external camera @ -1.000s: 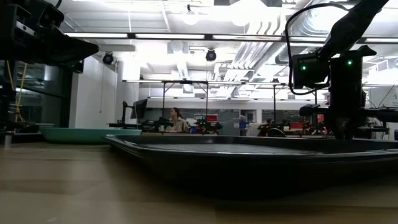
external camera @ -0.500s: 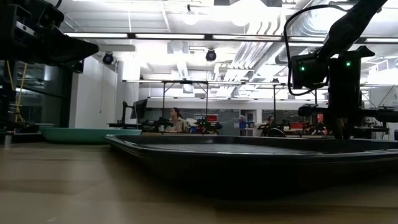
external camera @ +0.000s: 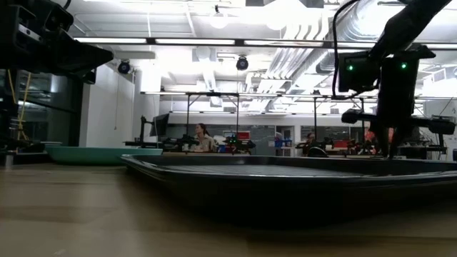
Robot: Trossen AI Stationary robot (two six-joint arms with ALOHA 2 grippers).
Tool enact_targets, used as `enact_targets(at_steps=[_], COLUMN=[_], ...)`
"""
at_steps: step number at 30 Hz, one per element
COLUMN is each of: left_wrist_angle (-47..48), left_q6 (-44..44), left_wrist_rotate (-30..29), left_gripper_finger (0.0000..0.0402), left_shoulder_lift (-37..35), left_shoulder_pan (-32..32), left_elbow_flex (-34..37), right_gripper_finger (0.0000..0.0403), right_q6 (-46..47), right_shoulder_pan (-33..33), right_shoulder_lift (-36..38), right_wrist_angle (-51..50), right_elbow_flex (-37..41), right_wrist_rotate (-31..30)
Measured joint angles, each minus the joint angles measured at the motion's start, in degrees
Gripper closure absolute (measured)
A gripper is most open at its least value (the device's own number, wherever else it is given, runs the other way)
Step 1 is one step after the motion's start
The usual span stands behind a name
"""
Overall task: Pick and place plate/cup/fork/spoon on tray
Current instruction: Put the blue fork on the left of the black serving tray
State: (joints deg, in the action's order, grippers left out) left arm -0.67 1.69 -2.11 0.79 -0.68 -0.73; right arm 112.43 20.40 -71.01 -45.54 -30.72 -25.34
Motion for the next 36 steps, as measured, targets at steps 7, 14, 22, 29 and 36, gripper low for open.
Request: enact_targets(at_steps=[7, 14, 22, 29, 36], left_wrist_angle=[0.0, 0.0, -0.02, 0.0, 0.0], left_q6=[0.0, 0.02, 0.0, 0.02, 0.0], left_wrist_rotate=[-0.01, 0.0, 0.01, 0.0, 0.01], left_gripper_finger=[0.0401, 0.0401, 0.0402, 0.0402, 0.0402], left_shoulder_lift=[0.01, -0.01, -0.01, 0.01, 0.01], left_shoulder_pan=[0.01, -0.01, 0.01, -0.01, 0.0], left_elbow_flex=[0.0, 0.0, 0.0, 0.0, 0.0], right_gripper_finger=[0.0403, 0.0403, 0.0403, 0.0403, 0.0403], right_q6=[-1.94, -3.72, -7.31, -10.98, -13.77], right_shoulder_pan=[-0.02, -0.02, -0.02, -0.02, -0.02], right_shoulder_lift=[3.33, 5.7, 6.79, 8.65, 11.51], right_wrist_angle=[-0.99, -0.88, 1.14, 2.36, 2.54], right_elbow_flex=[-0.02, -0.04, -0.07, -0.07, -0.07], right_wrist_rotate=[-2.17, -3.85, -4.65, -5.87, -7.53])
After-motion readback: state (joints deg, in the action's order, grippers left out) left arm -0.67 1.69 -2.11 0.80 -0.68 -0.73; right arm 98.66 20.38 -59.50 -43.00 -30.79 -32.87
